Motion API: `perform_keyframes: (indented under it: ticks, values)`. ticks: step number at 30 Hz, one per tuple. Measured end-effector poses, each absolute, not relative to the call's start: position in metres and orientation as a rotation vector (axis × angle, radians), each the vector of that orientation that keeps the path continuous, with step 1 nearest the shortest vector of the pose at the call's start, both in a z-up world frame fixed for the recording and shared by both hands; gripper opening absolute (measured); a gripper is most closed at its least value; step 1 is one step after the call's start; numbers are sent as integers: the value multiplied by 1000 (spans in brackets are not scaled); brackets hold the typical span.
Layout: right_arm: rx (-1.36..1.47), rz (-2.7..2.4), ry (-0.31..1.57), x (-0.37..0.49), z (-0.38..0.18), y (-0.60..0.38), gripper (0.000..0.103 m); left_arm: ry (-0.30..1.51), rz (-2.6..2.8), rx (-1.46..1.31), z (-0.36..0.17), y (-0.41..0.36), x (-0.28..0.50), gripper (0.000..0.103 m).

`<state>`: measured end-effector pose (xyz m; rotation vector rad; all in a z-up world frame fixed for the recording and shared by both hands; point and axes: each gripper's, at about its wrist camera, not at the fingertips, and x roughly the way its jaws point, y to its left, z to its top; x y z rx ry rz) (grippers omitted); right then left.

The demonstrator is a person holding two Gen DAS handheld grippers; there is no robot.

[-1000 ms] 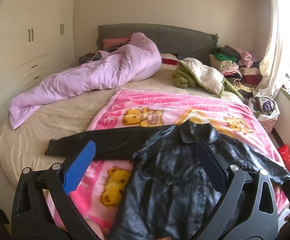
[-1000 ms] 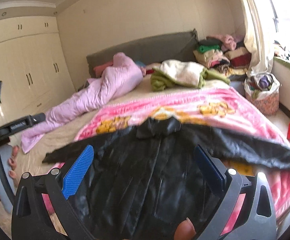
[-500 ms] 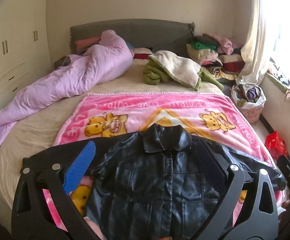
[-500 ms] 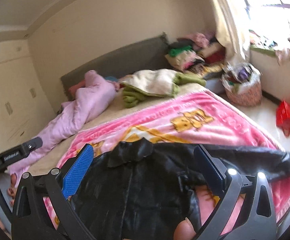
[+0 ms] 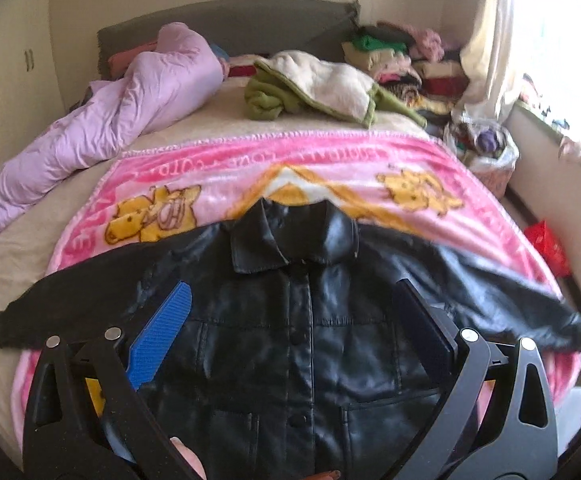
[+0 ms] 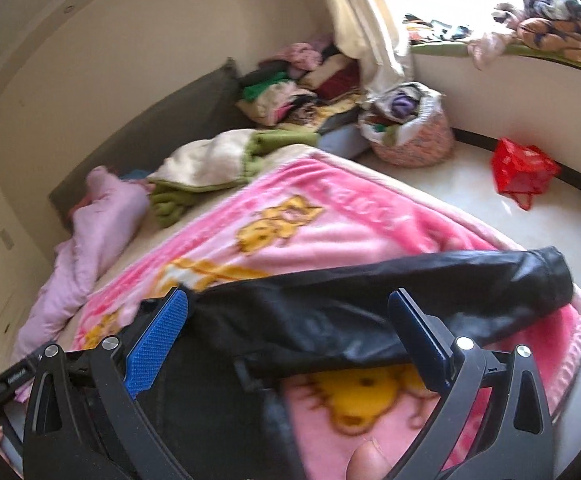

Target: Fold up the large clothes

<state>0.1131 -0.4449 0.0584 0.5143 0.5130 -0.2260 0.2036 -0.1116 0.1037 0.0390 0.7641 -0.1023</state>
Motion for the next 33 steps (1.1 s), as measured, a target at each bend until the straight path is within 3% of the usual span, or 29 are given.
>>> perform_keyframes:
  ticks: [11, 20, 33]
  values:
    - [510, -471, 578, 95, -14, -536, 99, 856, -177, 99, 53, -140, 201, 94]
    - [534, -596, 536, 65, -31, -599, 99, 855, -163, 146, 39, -150, 209, 94]
    - [858, -521, 638, 63, -95, -626, 99, 887, -179, 101, 29, -173, 258, 94]
